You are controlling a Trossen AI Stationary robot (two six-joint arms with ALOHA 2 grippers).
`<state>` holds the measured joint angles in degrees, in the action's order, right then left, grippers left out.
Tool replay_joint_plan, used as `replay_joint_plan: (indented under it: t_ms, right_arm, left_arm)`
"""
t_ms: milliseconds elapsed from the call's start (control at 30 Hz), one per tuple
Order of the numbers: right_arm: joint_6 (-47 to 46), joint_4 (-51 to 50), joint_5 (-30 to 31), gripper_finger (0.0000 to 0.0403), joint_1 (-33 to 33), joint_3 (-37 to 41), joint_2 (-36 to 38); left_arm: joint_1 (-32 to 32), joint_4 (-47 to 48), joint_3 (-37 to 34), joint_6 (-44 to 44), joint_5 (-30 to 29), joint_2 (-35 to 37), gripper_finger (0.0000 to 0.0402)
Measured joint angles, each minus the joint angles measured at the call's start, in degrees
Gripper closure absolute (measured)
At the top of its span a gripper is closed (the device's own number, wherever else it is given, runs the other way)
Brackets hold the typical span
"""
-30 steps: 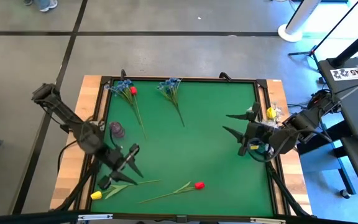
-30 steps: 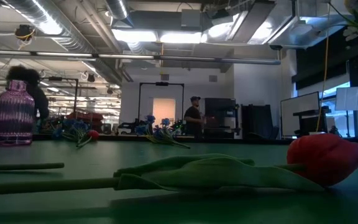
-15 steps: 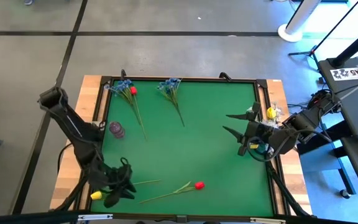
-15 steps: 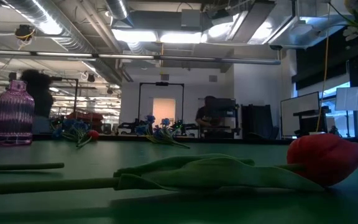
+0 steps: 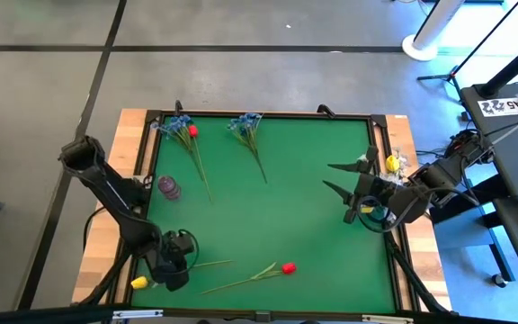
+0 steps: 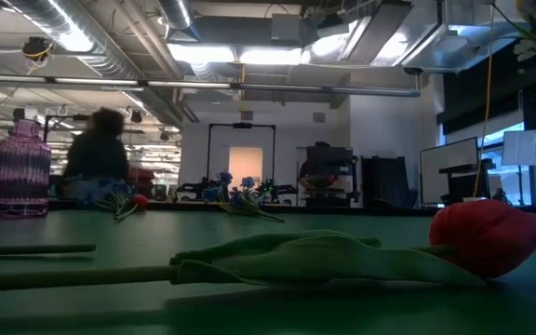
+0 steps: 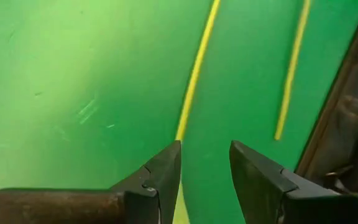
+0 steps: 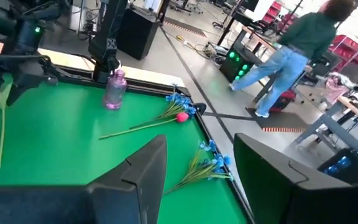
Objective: Sort flowers into vase by color
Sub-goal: Put the yellow flower into the blue vase
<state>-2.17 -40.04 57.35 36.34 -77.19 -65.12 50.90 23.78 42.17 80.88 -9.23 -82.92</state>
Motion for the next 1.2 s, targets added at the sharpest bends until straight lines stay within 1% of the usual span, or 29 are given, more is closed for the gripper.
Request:
replay_joint_plan:
  t_ms: [167, 233, 333, 433, 667, 733, 800, 967, 1000, 1067, 1100, 1133, 1200]
  right_arm:
    - [-6.82, -5.30, -1.45, 0.0215, 0.02, -0.01, -0.02]
    - [-9.36, -7.13, -1.52, 0.0215, 0.02, -0.01, -0.02]
    - [-12.25, -9.33, -2.99, 0.0215, 0.02, -0.01, -0.02]
    - [-13.91, -9.96, -4.82, 0.0215, 0.02, -0.01, -0.02]
    - [-14.26, -9.85, -5.54, 0.0215, 0.02, -0.01, -0.02]
    - [-14.26, -9.78, -5.54, 0.0215, 0.02, -0.01, -0.02]
    - [-14.26, -9.76, -5.54, 0.0215, 0.02, -0.01, -0.02]
    - [-14.28, -9.76, -5.81, 0.0215, 0.02, -0.01, -0.02]
    - [-14.28, -9.78, -6.01, 0.0215, 0.02, -0.01, -0.02]
    - [-14.28, -9.77, -6.02, 0.0215, 0.02, -0.01, -0.02]
    - [-14.28, -9.76, -6.02, 0.0215, 0.02, -0.01, -0.02]
    - [-14.28, -9.76, -6.02, 0.0215, 0.02, -0.01, -0.02]
    - [-14.14, -9.70, -6.02, 0.0215, 0.02, -0.01, -0.02]
  left_arm:
    - [0.56, -1.77, 0.00, -0.49, 3.56, -3.00, 0.0269]
    - [1.60, -1.78, 0.00, -3.04, 3.73, -4.71, 0.0269]
    - [2.78, -1.75, 0.15, -9.06, 3.20, -7.40, 0.0269]
    - [2.94, -1.62, 0.43, -13.06, 2.78, -9.54, 0.0269]
    - [2.74, -1.13, 0.46, -19.39, -0.09, -9.87, 0.0273]
    - [2.69, -1.11, 0.46, -21.16, -1.63, -9.93, 0.0284]
    - [2.67, -0.99, 0.42, -22.38, -3.43, -10.17, 0.0304]
    - [2.58, -0.66, 0.39, -25.93, -7.31, -11.09, 0.0382]
    - [2.58, -0.71, 0.39, -25.95, -7.88, -11.23, 0.0390]
    - [2.58, -1.02, 0.38, -26.01, -9.91, -11.34, 0.0393]
    - [2.58, -1.33, 0.37, -26.05, -11.50, -11.42, 0.0394]
    - [2.52, -1.45, 0.45, -26.57, -14.38, -11.65, 0.0395]
    - [1.55, -0.67, 1.23, -29.39, -22.56, -12.16, 0.0398]
